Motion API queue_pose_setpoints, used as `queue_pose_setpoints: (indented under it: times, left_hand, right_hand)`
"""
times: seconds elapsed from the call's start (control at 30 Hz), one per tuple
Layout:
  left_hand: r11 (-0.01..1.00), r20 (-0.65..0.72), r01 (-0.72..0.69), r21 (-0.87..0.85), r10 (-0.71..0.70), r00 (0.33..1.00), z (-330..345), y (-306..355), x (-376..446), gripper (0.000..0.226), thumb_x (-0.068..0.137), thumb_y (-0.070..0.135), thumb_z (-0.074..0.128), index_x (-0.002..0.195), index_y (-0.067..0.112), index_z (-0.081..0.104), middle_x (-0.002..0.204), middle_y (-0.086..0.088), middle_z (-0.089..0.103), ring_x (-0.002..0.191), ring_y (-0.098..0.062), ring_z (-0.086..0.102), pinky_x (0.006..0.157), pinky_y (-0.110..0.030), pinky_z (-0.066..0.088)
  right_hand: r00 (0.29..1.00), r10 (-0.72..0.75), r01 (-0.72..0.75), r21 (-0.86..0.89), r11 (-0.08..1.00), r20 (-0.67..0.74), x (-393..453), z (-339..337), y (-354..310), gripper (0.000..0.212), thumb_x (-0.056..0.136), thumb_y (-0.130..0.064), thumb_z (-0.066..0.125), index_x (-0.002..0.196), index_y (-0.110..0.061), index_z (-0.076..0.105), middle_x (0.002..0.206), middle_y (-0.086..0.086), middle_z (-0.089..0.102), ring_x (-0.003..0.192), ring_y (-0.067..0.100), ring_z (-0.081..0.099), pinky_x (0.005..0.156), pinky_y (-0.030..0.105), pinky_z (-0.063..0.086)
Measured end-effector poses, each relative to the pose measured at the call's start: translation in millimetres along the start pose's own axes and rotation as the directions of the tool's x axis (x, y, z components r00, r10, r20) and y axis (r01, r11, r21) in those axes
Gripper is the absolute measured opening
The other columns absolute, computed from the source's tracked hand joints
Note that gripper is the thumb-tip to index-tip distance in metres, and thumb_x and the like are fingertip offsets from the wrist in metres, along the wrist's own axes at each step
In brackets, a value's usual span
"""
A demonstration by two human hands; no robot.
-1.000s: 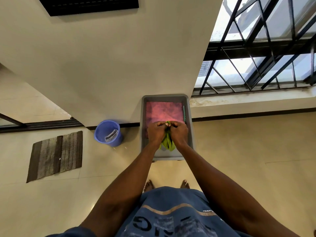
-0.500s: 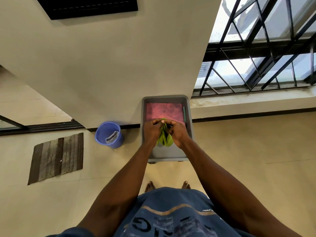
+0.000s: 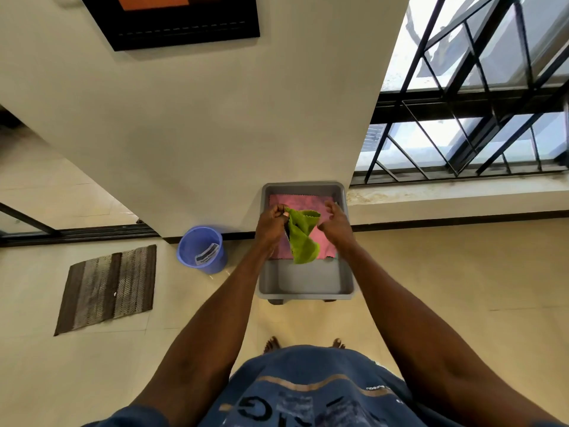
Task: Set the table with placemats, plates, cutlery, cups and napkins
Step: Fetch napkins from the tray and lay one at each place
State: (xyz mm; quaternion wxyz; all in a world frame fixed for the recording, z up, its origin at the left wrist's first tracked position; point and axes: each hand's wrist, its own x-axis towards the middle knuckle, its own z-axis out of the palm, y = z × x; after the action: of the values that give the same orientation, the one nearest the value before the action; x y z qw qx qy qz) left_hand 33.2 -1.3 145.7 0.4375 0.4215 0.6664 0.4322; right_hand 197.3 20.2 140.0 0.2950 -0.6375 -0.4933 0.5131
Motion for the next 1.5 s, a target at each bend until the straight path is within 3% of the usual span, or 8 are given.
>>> queue_pose_setpoints:
  times: [0.13,0.27,0.47,0.63,0.93,1.1,1.23,1.5]
  left_hand:
    - [0.999,0.027,-0.034,-0.033,0.035,0.999,-10,10,12,0.024,0.09,-0.008,0.051,0.082,0.014,0.06,0.079,-0.004,0.063,0.063,-0.002,0.057,0.063,-0.017,0.046]
    - [0.994,-0.011,-0.101,-0.031,0.1,0.995,-24,19,29,0.029,0.088,-0.008,0.052,0.084,0.018,0.064,0.086,-0.004,0.067,0.081,-0.016,0.062,0.081,-0.034,0.051]
    - [0.948,-0.142,-0.278,0.153,0.299,0.944,-32,35,29,0.028,0.087,-0.006,0.041,0.093,0.019,0.051,0.074,-0.007,0.061,0.051,-0.004,0.046,0.051,-0.02,0.036]
    - [0.899,-0.132,-0.391,0.195,0.419,0.898,-30,47,38,0.028,0.072,-0.004,0.039,0.074,0.007,0.065,0.076,-0.002,0.063,0.069,0.001,0.052,0.068,-0.013,0.04]
    - [0.93,-0.024,-0.362,0.061,0.364,0.931,-31,70,51,0.045,0.067,0.001,0.053,0.11,0.012,0.063,0.115,-0.003,0.065,0.095,-0.018,0.065,0.079,-0.025,0.052]
    - [0.95,0.018,-0.303,-0.069,0.305,0.952,-37,76,58,0.033,0.076,-0.006,0.06,0.094,0.02,0.07,0.095,-0.001,0.069,0.086,-0.009,0.064,0.079,-0.024,0.051]
    - [0.983,0.044,-0.126,-0.136,0.133,0.99,-38,76,66,0.022,0.088,-0.009,0.059,0.094,0.006,0.074,0.087,-0.002,0.071,0.088,-0.013,0.066,0.082,-0.028,0.051]
    - [0.956,0.218,-0.104,-0.275,0.168,0.961,-43,94,64,0.046,0.083,-0.011,0.063,0.123,0.013,0.065,0.131,-0.008,0.06,0.117,-0.024,0.059,0.095,-0.038,0.053]
  right_hand:
    - [0.978,-0.12,0.169,-0.324,0.931,0.168,22,-6,-12,0.059,0.081,-0.005,0.07,0.135,-0.019,0.053,0.146,0.007,0.043,0.133,0.026,0.038,0.109,0.045,0.037]
    - [0.974,-0.177,0.213,-0.312,0.926,0.14,25,-9,-25,0.002,0.086,-0.008,0.066,0.086,-0.007,0.068,0.087,0.008,0.065,0.079,0.017,0.055,0.07,0.029,0.041]
    - [0.91,-0.399,0.373,-0.196,0.907,-0.116,16,-10,-56,0.018,0.088,0.001,0.055,0.09,-0.015,0.048,0.073,-0.002,0.05,0.061,0.007,0.044,0.049,0.012,0.033]
    - [0.798,-0.594,0.548,-0.29,0.784,-0.099,17,-13,-79,0.02,0.074,-0.003,0.043,0.072,-0.005,0.063,0.075,0.011,0.065,0.071,0.021,0.056,0.066,0.03,0.04]
    - [0.932,-0.341,0.344,0.0,0.939,-0.12,31,-33,-95,0.06,0.072,0.007,0.065,0.124,-0.019,0.053,0.102,0.004,0.06,0.083,0.02,0.063,0.07,0.037,0.054]
    - [0.984,-0.149,0.164,0.182,0.97,-0.095,47,-46,-93,0.003,0.084,-0.015,0.07,0.081,-0.014,0.069,0.095,0.018,0.071,0.088,0.028,0.066,0.09,0.057,0.052]
    - [0.987,-0.128,0.145,0.178,0.973,-0.102,41,-42,-93,0.008,0.096,-0.025,0.059,0.098,-0.018,0.058,0.095,0.014,0.065,0.08,0.023,0.06,0.071,0.041,0.053]
    - [0.982,-0.151,0.065,0.552,0.831,0.112,45,-44,-92,0.079,0.071,-0.048,0.081,0.132,-0.006,0.053,0.121,0.02,0.065,0.105,0.031,0.065,0.084,0.039,0.055]
